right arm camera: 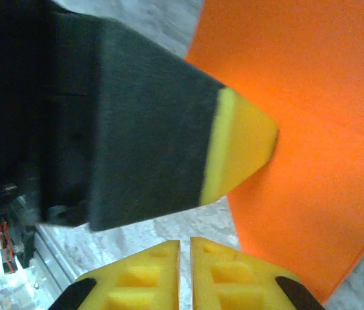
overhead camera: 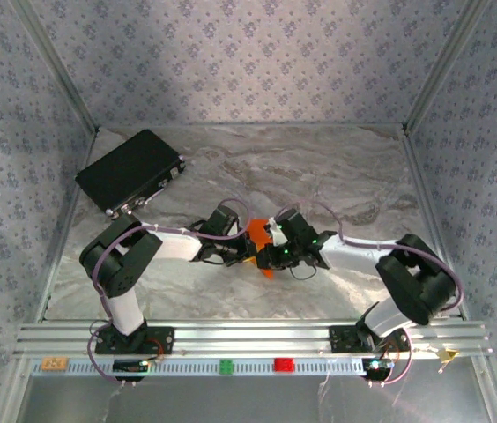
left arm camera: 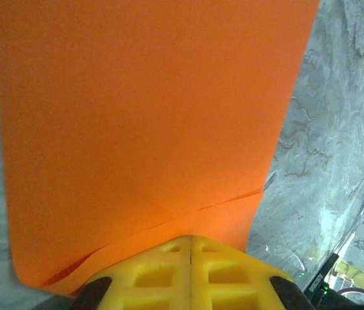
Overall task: Fold a paper plane with a square sheet of paper (pick it up from the middle)
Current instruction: Third fold the triangle at the center of the table.
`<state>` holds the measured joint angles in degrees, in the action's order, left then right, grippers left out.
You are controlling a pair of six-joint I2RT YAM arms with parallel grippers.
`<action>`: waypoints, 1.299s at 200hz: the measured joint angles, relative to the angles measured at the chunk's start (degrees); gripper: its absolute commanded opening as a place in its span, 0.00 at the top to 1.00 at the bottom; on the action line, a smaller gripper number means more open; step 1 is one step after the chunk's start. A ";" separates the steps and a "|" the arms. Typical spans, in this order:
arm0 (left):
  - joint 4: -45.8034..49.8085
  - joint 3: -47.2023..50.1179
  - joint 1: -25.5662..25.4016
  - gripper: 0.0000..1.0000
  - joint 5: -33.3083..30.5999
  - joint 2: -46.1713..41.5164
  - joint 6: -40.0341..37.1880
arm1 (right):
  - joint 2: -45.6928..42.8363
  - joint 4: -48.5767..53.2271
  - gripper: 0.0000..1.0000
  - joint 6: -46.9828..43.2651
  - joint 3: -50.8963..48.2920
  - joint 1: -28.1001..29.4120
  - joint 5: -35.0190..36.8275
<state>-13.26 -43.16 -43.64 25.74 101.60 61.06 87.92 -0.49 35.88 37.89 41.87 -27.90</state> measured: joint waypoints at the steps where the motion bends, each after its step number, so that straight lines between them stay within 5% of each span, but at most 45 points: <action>1: 0.00 0.00 0.00 1.00 0.00 0.00 0.00 | 0.26 -0.02 0.87 0.00 0.00 0.00 -0.02; 50: 0.00 0.00 0.00 1.00 -0.02 0.00 0.00 | 2.73 -1.75 0.87 0.87 -2.49 0.04 -0.02; 177: 0.02 -0.07 -0.33 1.00 0.02 0.09 0.00 | -9.40 3.65 0.89 2.27 -7.58 -0.15 -0.17; 260: 0.04 -0.11 -0.31 1.00 0.04 0.09 -0.17 | 0.87 2.14 0.94 2.36 -1.70 -1.38 0.13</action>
<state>-13.21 -43.27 -43.94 25.78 101.69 60.88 88.79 1.65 38.24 36.18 40.49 -27.77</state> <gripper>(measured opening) 0.041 0.078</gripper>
